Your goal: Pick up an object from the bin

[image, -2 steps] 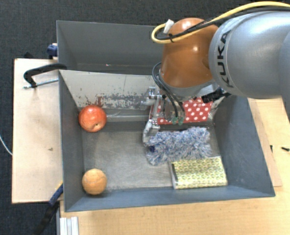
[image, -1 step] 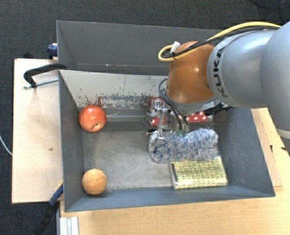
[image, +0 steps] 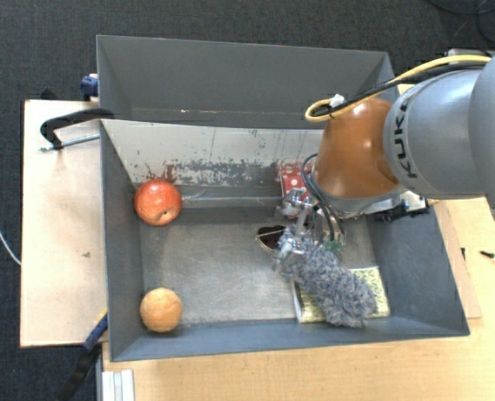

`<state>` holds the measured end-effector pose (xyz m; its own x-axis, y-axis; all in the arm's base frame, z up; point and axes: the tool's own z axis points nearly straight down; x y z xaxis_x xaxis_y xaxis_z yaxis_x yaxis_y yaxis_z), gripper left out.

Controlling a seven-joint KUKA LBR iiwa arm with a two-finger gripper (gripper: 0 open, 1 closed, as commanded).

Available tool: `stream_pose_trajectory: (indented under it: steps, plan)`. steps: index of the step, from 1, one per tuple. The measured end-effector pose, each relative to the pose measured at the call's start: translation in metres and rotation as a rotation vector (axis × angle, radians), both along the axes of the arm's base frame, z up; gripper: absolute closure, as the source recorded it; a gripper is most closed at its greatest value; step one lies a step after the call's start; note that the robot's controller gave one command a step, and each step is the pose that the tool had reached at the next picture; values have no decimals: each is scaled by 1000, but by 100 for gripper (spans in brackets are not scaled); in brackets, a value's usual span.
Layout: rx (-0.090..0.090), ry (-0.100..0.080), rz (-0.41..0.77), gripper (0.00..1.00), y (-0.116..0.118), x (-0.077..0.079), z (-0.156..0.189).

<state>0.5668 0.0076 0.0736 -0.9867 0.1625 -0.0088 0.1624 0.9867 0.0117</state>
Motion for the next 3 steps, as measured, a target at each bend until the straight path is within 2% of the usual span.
stream_pose_trajectory:
  steps: [1, 2, 3]
  plan:
    - [-6, 12, 223, 0, -12, 16, -2]
    - [-10, -2, 0, 100, 0, 4, 4]
    - [-10, -2, 0, 100, 0, 4, 4]
